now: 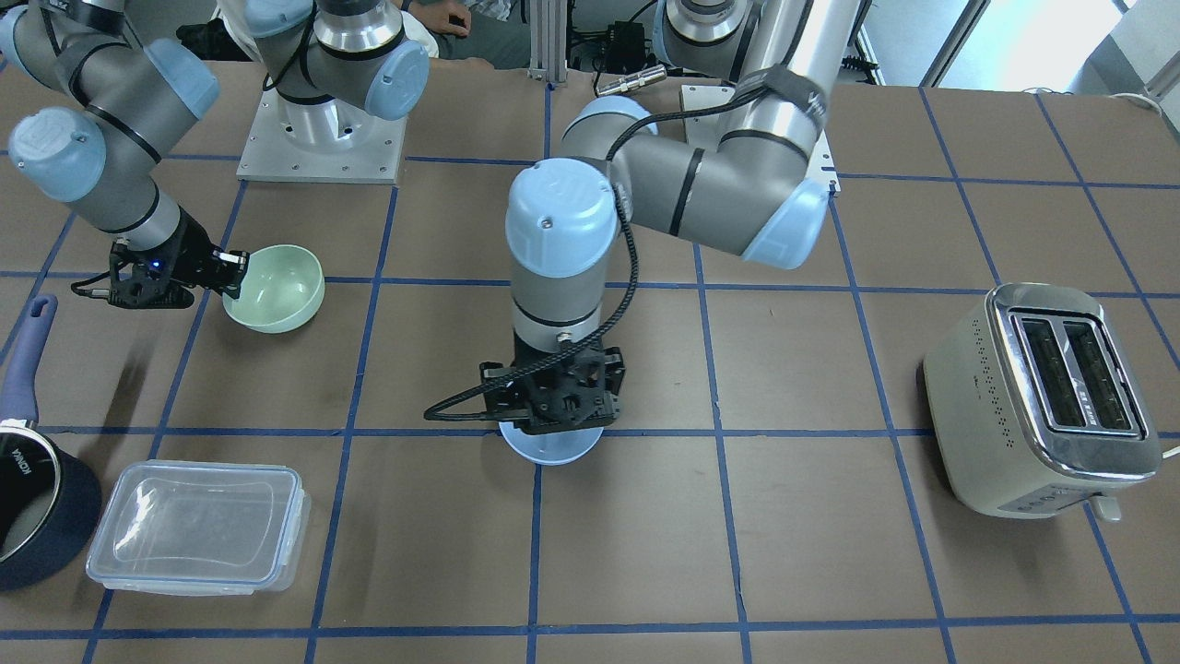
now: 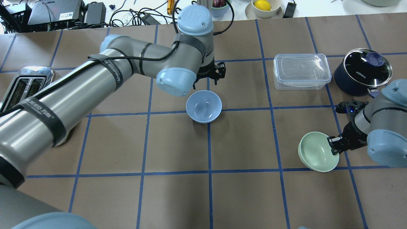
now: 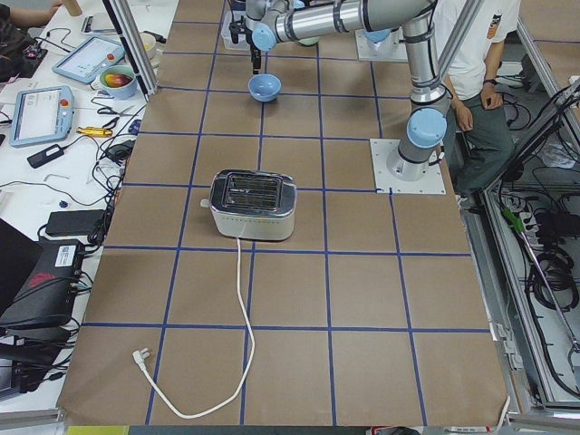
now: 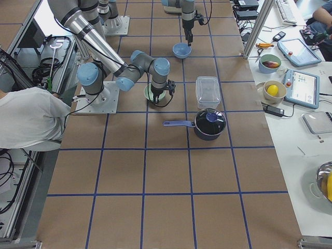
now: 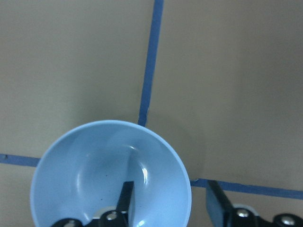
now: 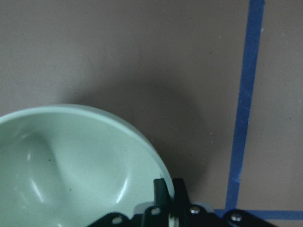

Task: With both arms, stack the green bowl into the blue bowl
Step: 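Release the light blue bowl and raise the left gripper away, then carry the pale green bowl with the right gripper over the blue bowl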

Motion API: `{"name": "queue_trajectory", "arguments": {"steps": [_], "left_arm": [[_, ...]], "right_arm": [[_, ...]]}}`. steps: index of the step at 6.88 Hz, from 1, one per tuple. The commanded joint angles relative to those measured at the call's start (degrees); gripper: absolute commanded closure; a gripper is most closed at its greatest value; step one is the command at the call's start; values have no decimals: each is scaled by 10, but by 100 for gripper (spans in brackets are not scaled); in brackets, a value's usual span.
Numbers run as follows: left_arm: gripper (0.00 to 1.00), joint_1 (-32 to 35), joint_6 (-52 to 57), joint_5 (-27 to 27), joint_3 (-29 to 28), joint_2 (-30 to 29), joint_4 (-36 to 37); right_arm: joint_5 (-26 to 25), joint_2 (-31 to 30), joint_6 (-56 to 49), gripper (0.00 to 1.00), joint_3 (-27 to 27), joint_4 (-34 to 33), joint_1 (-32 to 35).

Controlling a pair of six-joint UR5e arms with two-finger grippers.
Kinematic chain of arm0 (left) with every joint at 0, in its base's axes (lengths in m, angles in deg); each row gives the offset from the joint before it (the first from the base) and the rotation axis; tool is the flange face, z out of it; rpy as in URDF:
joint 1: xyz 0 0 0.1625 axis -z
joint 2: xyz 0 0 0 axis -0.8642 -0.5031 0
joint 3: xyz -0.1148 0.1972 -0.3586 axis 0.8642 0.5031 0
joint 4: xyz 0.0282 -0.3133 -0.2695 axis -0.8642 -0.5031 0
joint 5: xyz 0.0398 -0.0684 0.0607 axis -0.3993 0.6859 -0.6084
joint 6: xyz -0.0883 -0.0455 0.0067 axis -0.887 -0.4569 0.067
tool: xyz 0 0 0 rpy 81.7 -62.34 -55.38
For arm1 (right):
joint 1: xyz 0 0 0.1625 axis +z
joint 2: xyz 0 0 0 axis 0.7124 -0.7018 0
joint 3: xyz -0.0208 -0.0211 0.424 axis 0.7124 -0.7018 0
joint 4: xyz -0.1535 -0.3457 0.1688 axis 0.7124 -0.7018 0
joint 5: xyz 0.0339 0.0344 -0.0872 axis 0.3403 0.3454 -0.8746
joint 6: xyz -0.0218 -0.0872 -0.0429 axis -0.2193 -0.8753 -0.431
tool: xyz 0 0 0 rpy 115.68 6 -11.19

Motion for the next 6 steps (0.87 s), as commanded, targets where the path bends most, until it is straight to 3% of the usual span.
{"name": "queue_trajectory", "arguments": {"steps": [1, 2, 3, 6], "left_arm": [[0, -141, 207, 2, -40, 85, -175], [0, -197, 319, 2, -38, 119, -206], [0, -204, 342, 0, -37, 155, -216], [0, -164, 316, 0, 27, 193, -174]], "right_arm": [[66, 0, 49, 100, -69, 75, 16], [94, 5, 120, 100, -119, 127, 56], [109, 25, 200, 100, -157, 131, 121], [128, 111, 525, 100, -293, 122, 328]]}}
